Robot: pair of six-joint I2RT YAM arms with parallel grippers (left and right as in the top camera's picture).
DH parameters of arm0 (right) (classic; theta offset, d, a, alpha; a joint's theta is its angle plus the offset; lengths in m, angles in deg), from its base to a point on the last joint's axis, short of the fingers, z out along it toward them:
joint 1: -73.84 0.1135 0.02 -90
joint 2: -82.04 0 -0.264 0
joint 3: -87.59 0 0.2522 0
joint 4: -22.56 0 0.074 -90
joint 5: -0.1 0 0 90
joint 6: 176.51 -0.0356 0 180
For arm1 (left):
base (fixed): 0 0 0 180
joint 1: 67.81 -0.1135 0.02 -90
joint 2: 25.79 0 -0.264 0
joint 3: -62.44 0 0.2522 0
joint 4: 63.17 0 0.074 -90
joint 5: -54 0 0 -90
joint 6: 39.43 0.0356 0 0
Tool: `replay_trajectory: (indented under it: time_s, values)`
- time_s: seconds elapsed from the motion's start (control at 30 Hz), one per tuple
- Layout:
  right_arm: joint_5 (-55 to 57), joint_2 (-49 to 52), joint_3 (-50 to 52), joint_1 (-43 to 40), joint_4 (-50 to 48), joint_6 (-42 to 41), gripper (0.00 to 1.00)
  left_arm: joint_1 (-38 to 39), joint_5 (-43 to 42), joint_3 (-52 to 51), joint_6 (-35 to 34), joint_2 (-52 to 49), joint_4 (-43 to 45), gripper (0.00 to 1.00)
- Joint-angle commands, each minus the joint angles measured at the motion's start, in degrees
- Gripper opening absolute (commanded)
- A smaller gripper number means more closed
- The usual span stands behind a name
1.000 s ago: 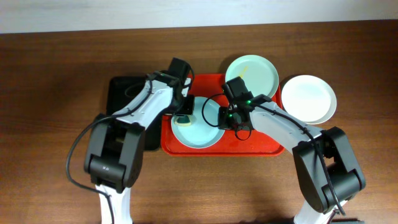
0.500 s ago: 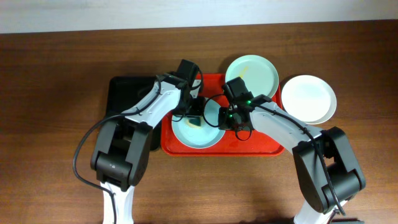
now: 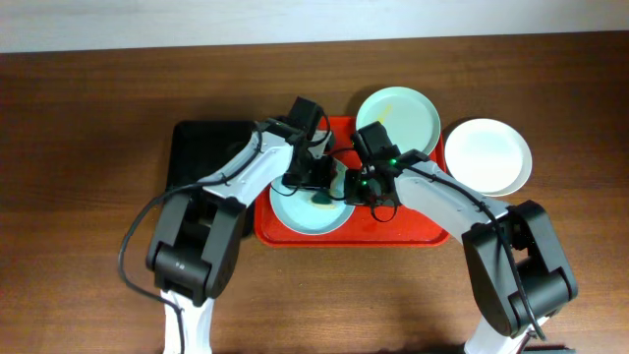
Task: Clean dirty plates on tray and stack at the side
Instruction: 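Lift the sponge with the left gripper and move it to the black tray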
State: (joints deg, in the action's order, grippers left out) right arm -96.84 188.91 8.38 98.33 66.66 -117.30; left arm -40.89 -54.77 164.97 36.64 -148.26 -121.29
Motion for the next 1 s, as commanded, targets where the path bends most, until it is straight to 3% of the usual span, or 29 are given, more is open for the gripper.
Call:
replay_trajectory:
  time_s: [0.0, 0.13, 0.7, 0.97]
  values:
    - [0.07, -0.59, 0.42, 0.31, 0.04, 0.52, 0.05, -0.20, 16.72, -0.42, 0.72, 7.13, -4.02, 0.00]
    - [0.07, -0.59, 0.42, 0.31, 0.04, 0.52, 0.05, -0.20, 21.44, -0.46, 0.24, 7.85, -7.65, 0.00]
    - [0.04, -0.59, 0.42, 0.31, 0.07, 0.52, 0.05, -0.07, 20.48, -1.97, -2.54, 7.69, -10.32, 0.00]
    - [0.04, -0.59, 0.42, 0.31, 0.07, 0.52, 0.05, -0.07, 13.38, -9.99, -4.31, 7.45, -2.08, 0.00]
